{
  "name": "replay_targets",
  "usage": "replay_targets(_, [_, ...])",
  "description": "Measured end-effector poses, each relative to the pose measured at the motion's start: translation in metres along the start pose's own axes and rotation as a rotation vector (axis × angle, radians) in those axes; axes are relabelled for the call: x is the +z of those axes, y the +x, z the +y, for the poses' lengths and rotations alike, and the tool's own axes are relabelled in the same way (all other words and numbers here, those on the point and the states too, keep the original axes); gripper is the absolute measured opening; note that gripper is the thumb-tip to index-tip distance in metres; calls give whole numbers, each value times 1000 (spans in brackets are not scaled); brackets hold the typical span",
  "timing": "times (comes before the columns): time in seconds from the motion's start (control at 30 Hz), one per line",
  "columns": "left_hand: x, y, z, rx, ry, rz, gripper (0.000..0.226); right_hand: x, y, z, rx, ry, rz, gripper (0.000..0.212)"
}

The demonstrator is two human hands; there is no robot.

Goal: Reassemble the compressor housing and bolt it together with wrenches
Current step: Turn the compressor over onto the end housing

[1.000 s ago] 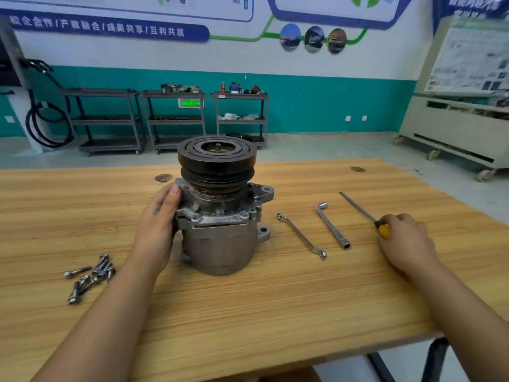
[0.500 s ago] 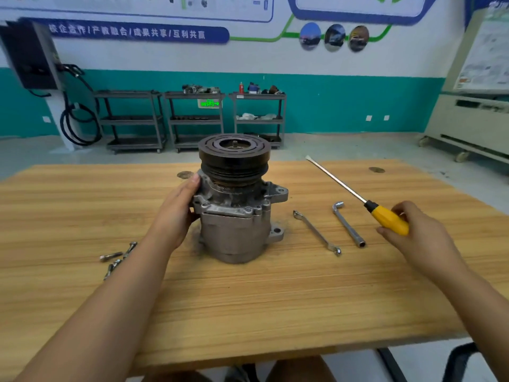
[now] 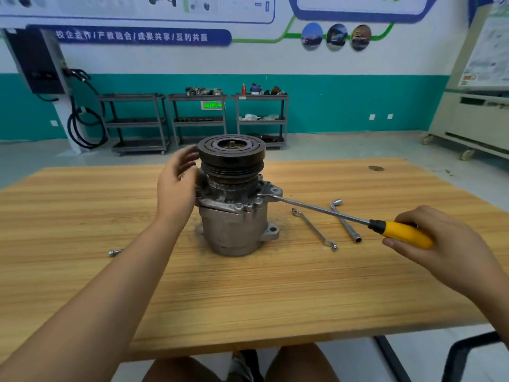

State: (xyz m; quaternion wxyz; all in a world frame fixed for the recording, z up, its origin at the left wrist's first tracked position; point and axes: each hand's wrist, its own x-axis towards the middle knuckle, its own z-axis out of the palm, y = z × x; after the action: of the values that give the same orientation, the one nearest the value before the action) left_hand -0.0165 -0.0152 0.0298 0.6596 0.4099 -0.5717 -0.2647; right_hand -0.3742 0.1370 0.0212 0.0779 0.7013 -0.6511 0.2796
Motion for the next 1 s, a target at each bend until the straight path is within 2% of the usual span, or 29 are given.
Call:
replay_targets(0.07, [8,-11,14,82,-16,14,39,-2,-3,2,-19,-43,-1,28])
replay_targets(0.2, [34,-21,29,15,212,-37,100,1,-6,2,-28,-89,12,31])
replay_targets(0.3, [46,-19,31,0,262,39,112,5,-7,4,-15,-125,27,31])
replay_targets(0.43, [36,-14,22,29,186,6,90,9,-5,13,33,-144,73,29])
replay_targets(0.5, [25,-2,18,12,122,-90,81,12,-3,17,45,-156,82,29])
replay_targets(0.63, [5,17,10,-10,46,-284,80,18,3,17,5,-133,80,34])
replay_targets(0.67, [1,20,6,-12,28,-288,80,20,5,15,-12,-131,76,36])
replay_targets(0.73, [-8,22,-6,-72,-18,-189,72,22,8,14,-35,-121,76,36])
replay_targets(0.83, [-18,15,-22,-138,35,-28,43,24,12,12,-48,-107,76,34])
replay_targets(0.9, [-14,3,-21,-67,146,-63,35,25,15,12,-61,-107,83,34])
replay_targets(1.0, [1,-10,-6,-1,133,-136,34,29,17,12,-82,-107,92,35])
